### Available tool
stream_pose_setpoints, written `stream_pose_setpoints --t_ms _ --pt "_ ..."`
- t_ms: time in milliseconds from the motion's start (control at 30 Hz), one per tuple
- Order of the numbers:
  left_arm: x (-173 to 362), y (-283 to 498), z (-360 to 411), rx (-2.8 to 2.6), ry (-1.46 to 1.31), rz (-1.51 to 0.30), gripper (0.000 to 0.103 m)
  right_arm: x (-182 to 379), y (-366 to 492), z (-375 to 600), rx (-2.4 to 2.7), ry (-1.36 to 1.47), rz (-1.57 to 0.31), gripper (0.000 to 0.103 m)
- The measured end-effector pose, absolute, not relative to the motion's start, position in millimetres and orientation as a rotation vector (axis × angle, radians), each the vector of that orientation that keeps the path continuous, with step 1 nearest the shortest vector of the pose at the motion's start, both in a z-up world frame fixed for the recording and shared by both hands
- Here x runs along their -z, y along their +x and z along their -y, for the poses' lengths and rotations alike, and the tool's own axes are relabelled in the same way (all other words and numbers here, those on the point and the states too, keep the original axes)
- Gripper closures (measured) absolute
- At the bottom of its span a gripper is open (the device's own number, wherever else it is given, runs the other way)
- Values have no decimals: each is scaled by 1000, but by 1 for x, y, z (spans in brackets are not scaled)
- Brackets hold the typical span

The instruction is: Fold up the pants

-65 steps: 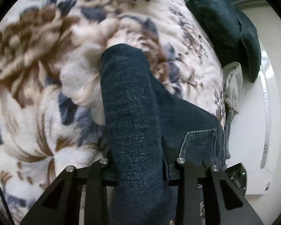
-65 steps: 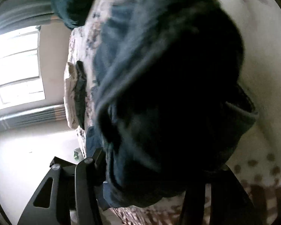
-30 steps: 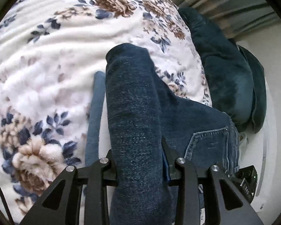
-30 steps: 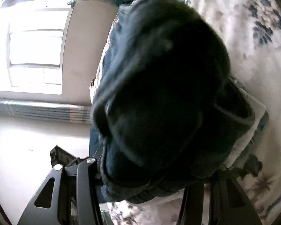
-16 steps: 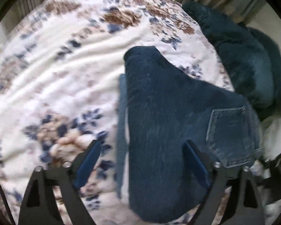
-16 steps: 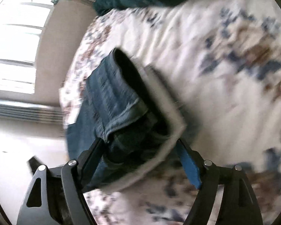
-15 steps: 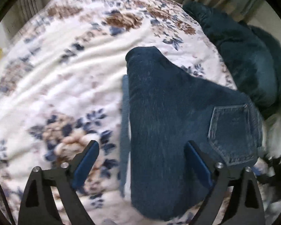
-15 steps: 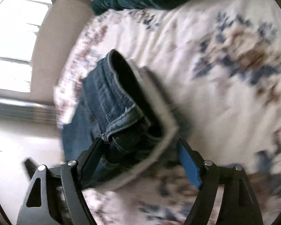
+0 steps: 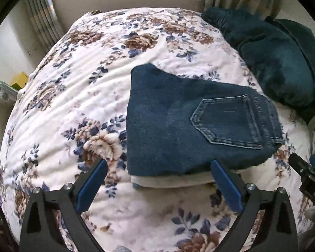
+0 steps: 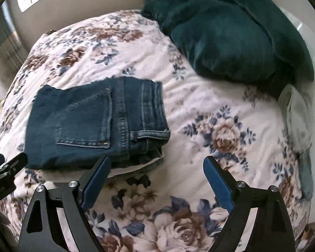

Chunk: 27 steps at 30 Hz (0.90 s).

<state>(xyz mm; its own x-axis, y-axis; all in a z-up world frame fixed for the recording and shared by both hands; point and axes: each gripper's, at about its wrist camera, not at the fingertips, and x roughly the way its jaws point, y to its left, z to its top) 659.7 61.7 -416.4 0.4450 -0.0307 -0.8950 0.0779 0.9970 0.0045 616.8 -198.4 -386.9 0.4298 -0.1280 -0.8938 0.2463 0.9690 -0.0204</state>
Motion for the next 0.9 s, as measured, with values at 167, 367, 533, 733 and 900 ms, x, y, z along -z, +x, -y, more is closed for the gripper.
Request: stream_pose_setpoints --t_ms 167,367,533,733,900 --pt "382 632 -54 66 42 -1068 2 341 585 197 206 120 -1082 11" --pt "326 578 -48 51 25 -1013 2 280 530 201 185 109 -1027 11" --pt "271 515 -39 44 14 -975 2 226 470 207 175 106 -987 11" --pt "210 430 -21 41 25 -921 2 152 378 220 158 89 -916 11" --pt "162 360 -13 21 14 -879 2 85 296 235 142 84 -856 11"
